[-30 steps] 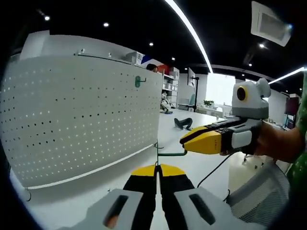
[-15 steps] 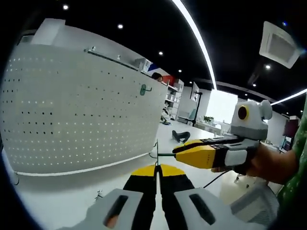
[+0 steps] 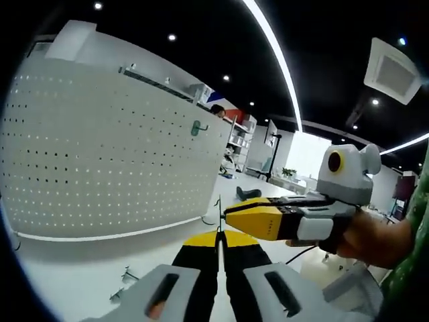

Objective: Insert the hook assembly into the mounting plate slot until the hook locks in place.

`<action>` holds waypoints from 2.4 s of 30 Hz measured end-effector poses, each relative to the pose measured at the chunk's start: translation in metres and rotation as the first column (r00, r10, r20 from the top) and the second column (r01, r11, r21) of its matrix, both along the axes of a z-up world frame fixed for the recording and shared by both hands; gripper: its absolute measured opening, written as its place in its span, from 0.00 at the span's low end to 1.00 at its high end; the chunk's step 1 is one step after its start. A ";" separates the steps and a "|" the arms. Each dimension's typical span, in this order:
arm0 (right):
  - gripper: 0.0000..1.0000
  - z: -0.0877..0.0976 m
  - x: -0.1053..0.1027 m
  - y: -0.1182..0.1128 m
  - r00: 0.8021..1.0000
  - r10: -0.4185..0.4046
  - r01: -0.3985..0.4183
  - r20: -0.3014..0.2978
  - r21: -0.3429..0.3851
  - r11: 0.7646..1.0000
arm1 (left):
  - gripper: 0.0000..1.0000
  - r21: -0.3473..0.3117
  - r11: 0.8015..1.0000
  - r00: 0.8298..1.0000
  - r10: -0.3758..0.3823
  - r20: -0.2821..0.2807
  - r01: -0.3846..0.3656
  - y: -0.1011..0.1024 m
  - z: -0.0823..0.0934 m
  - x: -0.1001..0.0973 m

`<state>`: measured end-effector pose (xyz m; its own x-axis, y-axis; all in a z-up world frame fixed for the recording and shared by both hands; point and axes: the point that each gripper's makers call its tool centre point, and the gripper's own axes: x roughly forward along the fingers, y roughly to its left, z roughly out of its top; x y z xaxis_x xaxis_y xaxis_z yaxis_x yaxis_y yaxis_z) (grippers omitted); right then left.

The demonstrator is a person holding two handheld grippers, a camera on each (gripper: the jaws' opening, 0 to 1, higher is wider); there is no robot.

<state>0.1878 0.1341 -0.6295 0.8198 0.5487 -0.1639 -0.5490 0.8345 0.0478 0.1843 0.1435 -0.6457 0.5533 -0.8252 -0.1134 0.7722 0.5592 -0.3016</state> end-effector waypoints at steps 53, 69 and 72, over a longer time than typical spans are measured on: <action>0.01 0.008 0.001 -0.007 1.000 -0.019 0.019 0.008 0.023 1.000 | 0.31 0.093 0.996 0.994 -0.026 0.107 0.016 0.001 0.008 -0.003; 0.01 0.011 -0.002 -0.013 0.999 -0.033 0.033 0.020 0.016 0.999 | 0.86 0.090 0.991 0.980 -0.113 0.166 0.099 -0.003 0.023 -0.027; 0.01 0.013 -0.002 -0.014 0.999 -0.037 0.037 0.023 0.016 0.999 | 0.90 0.121 0.986 0.972 -0.140 0.188 0.118 -0.003 0.025 -0.033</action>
